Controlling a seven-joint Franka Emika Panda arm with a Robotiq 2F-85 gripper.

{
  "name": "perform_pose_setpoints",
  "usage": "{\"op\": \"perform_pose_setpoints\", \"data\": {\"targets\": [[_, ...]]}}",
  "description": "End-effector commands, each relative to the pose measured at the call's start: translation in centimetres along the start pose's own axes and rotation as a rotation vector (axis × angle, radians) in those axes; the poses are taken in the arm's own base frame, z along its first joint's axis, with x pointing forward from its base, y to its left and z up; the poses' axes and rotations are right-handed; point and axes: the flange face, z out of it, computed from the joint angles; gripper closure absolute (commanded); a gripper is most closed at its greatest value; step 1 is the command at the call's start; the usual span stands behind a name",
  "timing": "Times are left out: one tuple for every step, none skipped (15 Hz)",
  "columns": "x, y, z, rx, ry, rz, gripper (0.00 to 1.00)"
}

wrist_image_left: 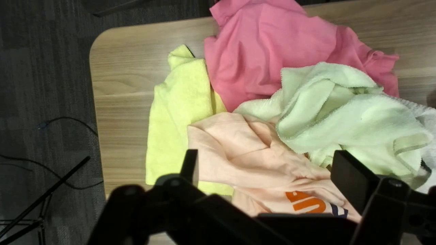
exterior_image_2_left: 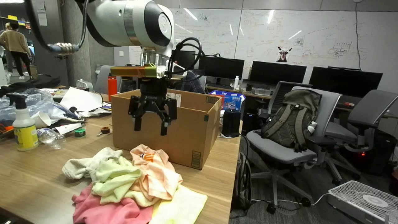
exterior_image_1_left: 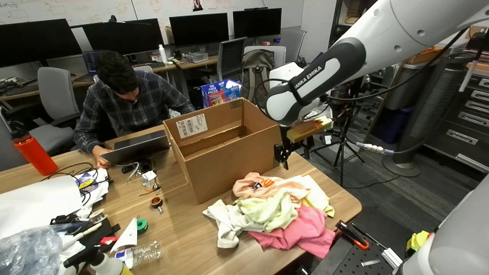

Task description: Place the peach shirt and two yellow towels inside the brown box

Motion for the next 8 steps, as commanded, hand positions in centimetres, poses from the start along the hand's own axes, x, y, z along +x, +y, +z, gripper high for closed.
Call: {"op": "perform_pose_setpoints", "data": {"targets": [[0.5,-2.0,1.4,-0.005,0.012,-0.021,0.00],[0.7,-2.7,1.9,-0.008,0.013,-0.026,0.00],[0.9,-3.3,2.3,-0.007,0.019,-0.031,0.00],[1.2,-4.0,2.8,-0.007,0.024,-0.031,0.00],[1.5,-4.5,3.1,-0.007,0.030,-0.034,0.00],[1.8,-5.0,3.5,-0.004,0.034,-0.035,0.00],[2.0,-5.4,3.7,-0.004,0.039,-0.035,0.00],[2.3,-5.8,4.0,0.001,0.040,-0.032,0.00]]}}
